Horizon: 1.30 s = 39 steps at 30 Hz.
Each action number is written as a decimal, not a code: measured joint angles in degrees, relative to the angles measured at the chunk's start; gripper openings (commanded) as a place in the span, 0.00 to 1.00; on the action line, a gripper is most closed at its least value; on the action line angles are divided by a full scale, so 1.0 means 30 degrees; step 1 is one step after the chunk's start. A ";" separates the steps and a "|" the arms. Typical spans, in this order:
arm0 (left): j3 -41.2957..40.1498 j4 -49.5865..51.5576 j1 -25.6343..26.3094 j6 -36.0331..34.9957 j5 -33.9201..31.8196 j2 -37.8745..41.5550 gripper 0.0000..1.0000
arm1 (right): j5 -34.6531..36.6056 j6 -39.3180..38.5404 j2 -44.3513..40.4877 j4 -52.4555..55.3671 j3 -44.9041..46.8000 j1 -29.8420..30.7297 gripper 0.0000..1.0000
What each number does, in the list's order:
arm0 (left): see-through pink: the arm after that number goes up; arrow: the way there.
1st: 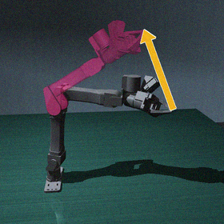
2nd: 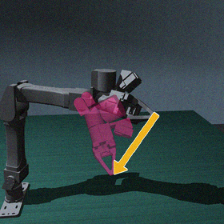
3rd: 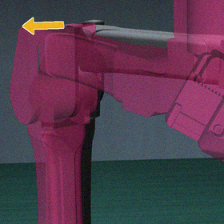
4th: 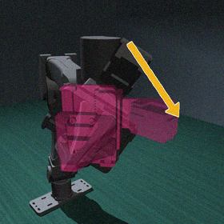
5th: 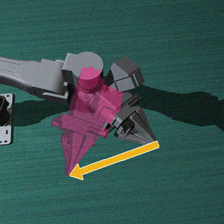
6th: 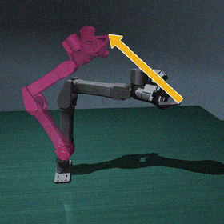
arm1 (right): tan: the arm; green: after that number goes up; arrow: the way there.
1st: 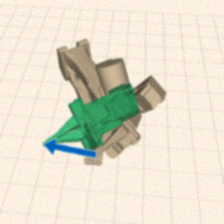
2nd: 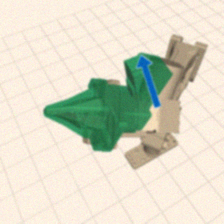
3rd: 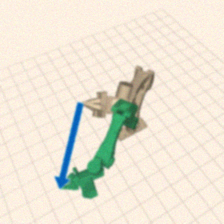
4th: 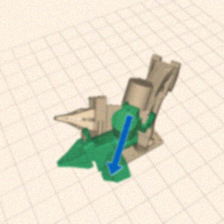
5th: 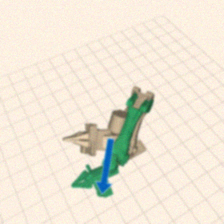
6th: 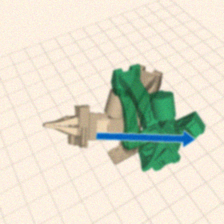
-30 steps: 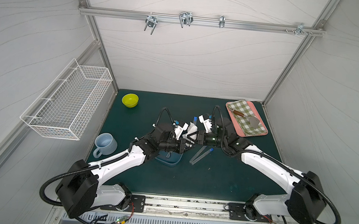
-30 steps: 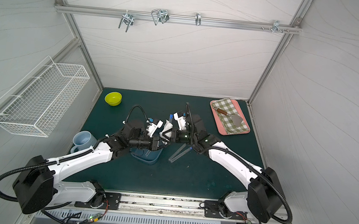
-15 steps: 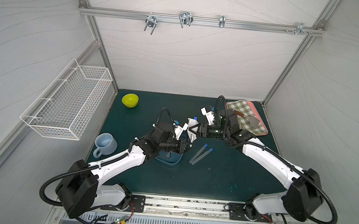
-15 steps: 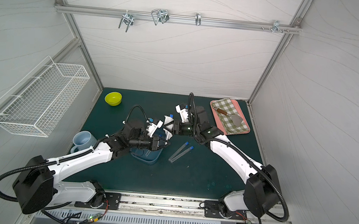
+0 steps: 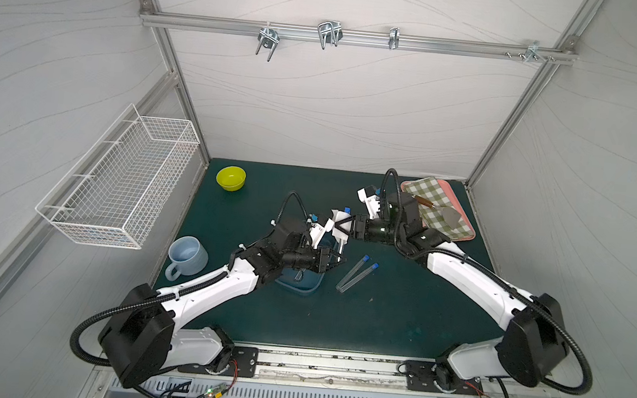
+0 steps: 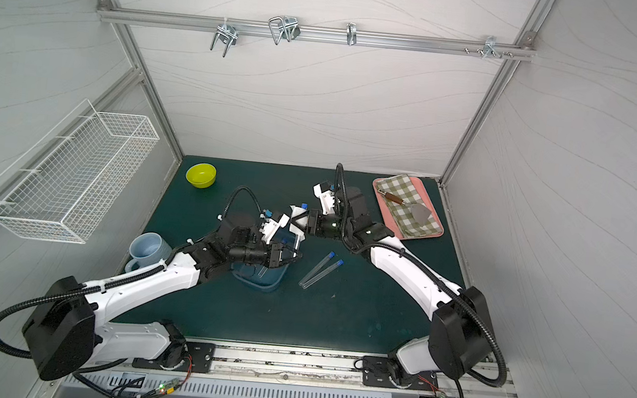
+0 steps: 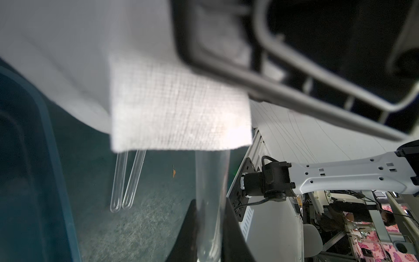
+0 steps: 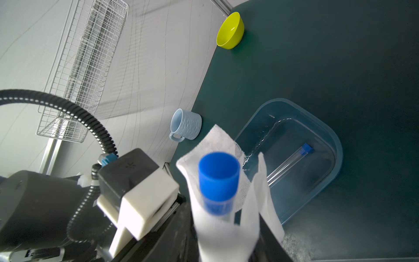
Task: Wipe the exteriors of test tubes
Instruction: Wipe the dirt from the test tube.
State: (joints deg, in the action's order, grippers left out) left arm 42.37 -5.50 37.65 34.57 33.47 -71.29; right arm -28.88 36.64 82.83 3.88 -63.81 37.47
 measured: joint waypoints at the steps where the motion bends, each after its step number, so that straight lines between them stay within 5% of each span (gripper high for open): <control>1: 0.0000 0.0000 0.0000 0.0000 0.0007 0.0000 0.05 | -0.0015 -0.0036 0.0036 0.0000 -0.0007 0.0000 0.35; 19: 0.0000 0.0605 -0.0036 0.0036 0.0124 0.0393 0.06 | 0.0328 -0.0211 -0.0852 0.0022 0.2186 0.1851 0.31; 39: 0.0007 0.0153 -0.0058 0.0051 0.0138 0.0393 0.06 | -0.0189 -0.1224 -0.0168 0.1188 -0.0707 0.0153 0.52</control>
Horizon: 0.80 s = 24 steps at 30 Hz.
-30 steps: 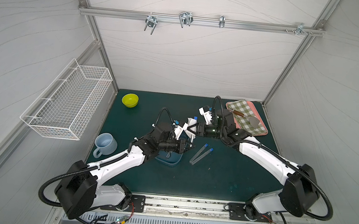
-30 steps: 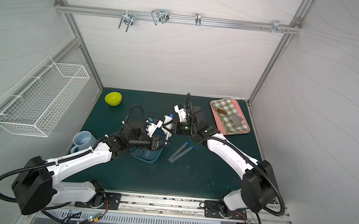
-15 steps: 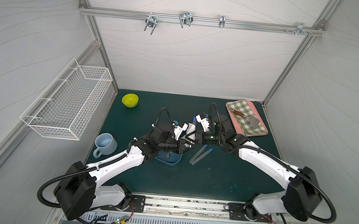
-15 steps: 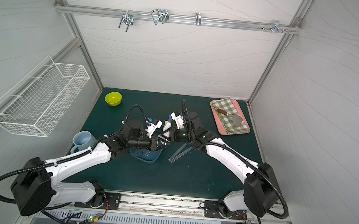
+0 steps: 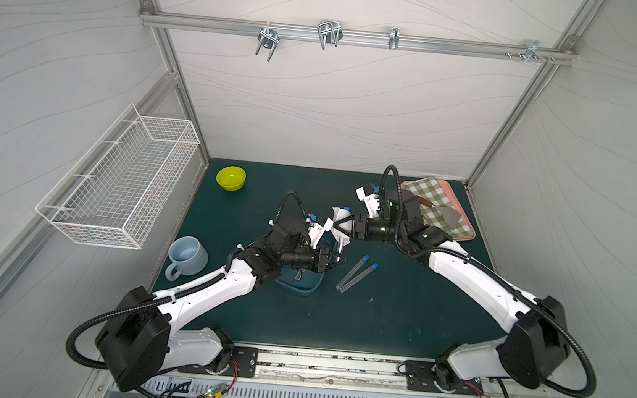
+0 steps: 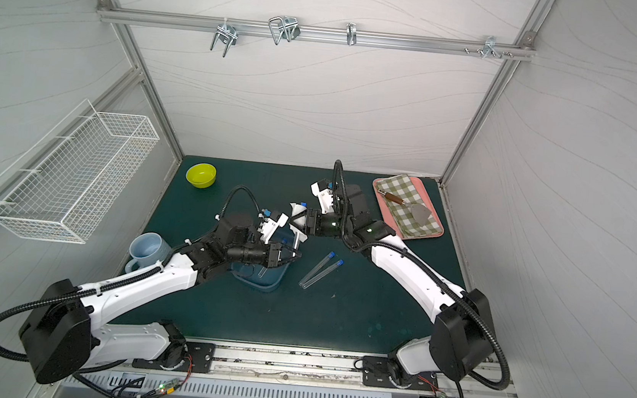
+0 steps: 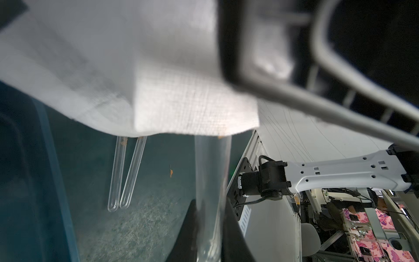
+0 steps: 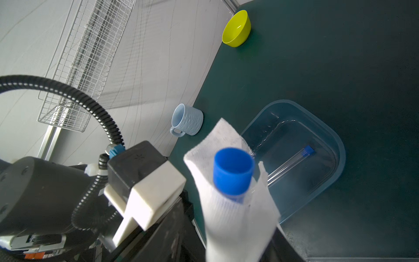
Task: Wipe the exteriors of test tubes
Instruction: Wipe the dirt from the test tube.
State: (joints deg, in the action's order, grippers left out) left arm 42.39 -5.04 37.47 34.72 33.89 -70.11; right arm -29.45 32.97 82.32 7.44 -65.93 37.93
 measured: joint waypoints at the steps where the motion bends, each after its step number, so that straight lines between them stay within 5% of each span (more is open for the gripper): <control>1: 0.0000 0.0000 0.0000 0.0000 -0.0007 0.0000 0.06 | -0.0007 -0.0036 0.0124 0.0066 -0.0109 -0.0036 0.53; 10: 0.0000 -0.0007 0.0000 0.0000 0.0000 0.0000 0.06 | 0.0022 -0.0117 0.0291 0.0248 -0.0255 -0.0284 0.55; 18: 0.0000 -0.0015 0.0000 0.0029 0.0000 0.0000 0.06 | 0.0459 0.0277 0.0568 0.0153 -0.0517 -0.0299 0.35; 24: 0.0000 -0.0015 0.0000 0.0146 0.0000 0.0000 0.06 | 0.0226 -0.0095 0.0984 0.0080 -0.0780 -0.0036 0.31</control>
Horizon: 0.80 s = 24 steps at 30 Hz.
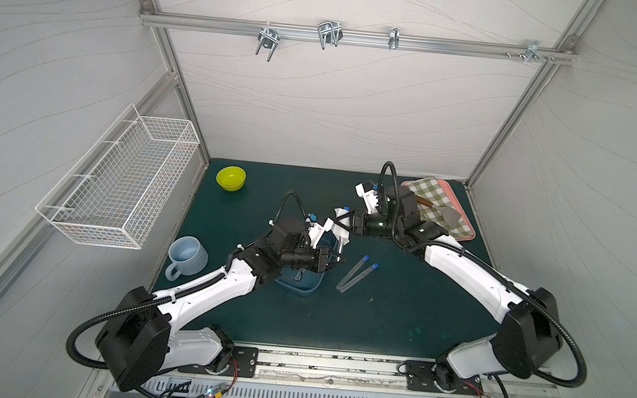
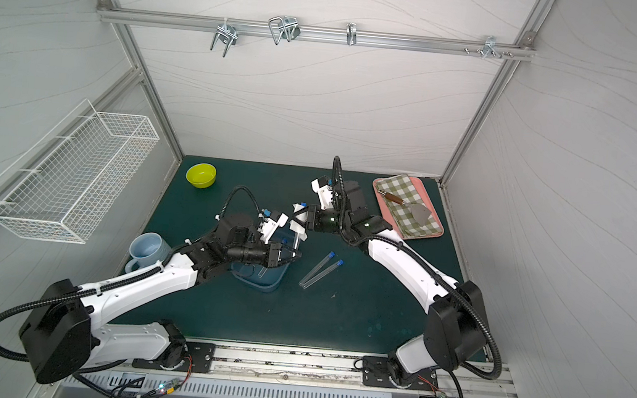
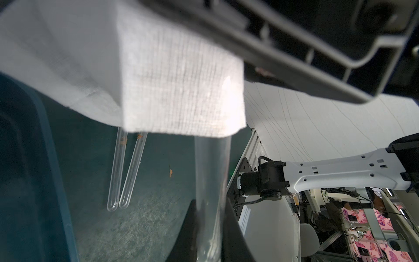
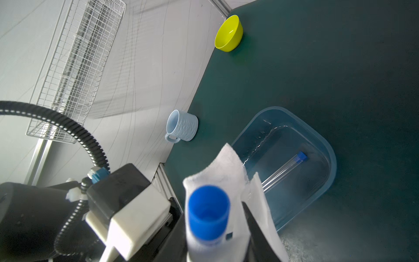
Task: Wipe the exteriors of test tubes
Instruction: Wipe the dirt from the test tube.
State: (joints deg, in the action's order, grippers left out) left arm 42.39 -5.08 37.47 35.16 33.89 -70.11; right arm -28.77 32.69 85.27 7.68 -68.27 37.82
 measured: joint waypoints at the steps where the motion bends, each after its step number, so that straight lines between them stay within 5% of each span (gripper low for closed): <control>1: 0.0000 -0.0007 0.0000 0.0007 0.0000 0.0000 0.06 | -0.0029 -0.0146 0.0036 0.0073 -0.0007 0.0131 0.31; 15: -0.0015 0.0379 -0.0248 0.0226 -0.0015 0.0000 0.06 | -0.0226 -0.0852 -0.0794 -0.0102 0.2499 0.1515 0.29; 24: -0.0015 -0.0175 -0.0321 0.0321 -0.0007 0.0102 0.06 | -0.0058 -0.1122 -0.0474 0.0495 0.0772 0.1027 0.34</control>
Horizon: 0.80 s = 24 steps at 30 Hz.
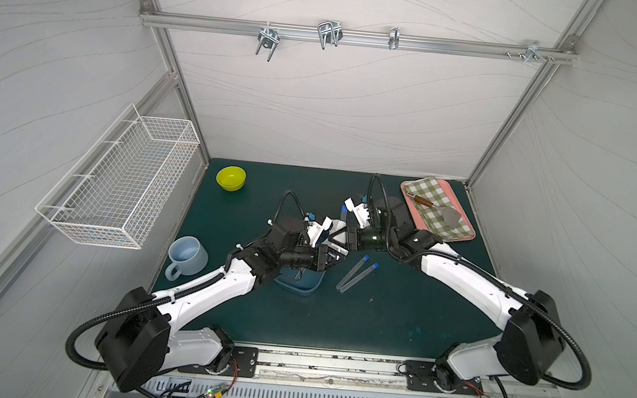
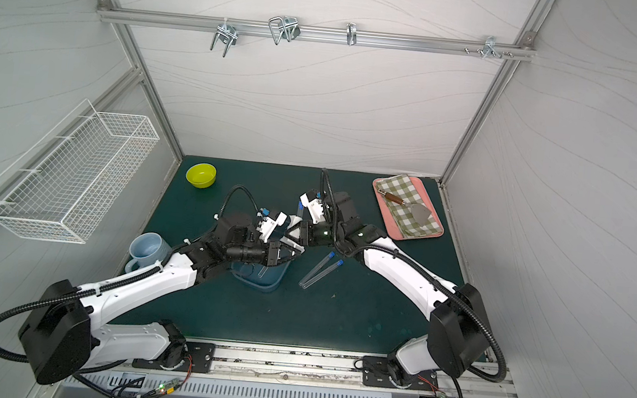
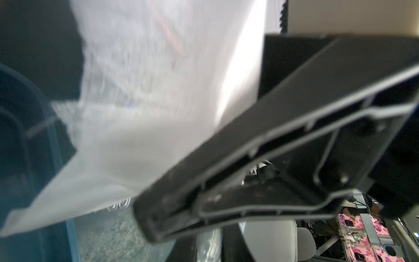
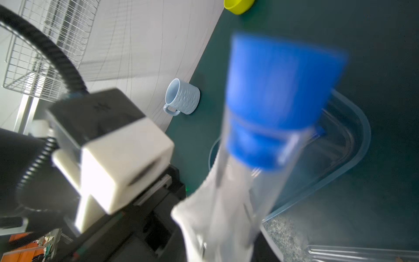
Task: Wipe the exteriors of test tubes
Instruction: Wipe the dirt from the test tube.
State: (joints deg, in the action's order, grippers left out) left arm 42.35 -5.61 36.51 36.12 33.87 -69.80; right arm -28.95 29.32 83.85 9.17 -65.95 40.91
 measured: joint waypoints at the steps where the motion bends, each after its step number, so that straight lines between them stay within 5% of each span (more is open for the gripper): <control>1: 0.0000 -0.0087 0.0000 0.0015 0.0007 0.0007 0.06 | -0.0007 -0.0102 0.0109 0.0015 -0.0342 -0.0102 0.35; 7: 0.0000 -0.0481 -0.0015 0.0109 0.0007 0.0007 0.06 | -0.0153 -0.0634 0.0831 0.0248 -0.1785 -0.0612 0.40; 15: 0.0000 -0.0845 -0.0095 0.0488 0.0102 0.0007 0.06 | -0.0277 -0.0758 0.0882 0.0860 -0.1625 -0.0641 0.62; 24: -0.0022 -0.0984 -0.0175 0.0641 0.0146 0.0007 0.06 | 0.0117 -0.0780 0.0087 0.2033 -0.1676 -0.0678 0.71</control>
State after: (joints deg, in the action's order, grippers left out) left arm 42.28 -8.56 35.99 38.04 34.30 -69.78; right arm -28.60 26.98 84.12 15.27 -70.98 38.87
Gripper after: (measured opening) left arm 0.143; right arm 0.697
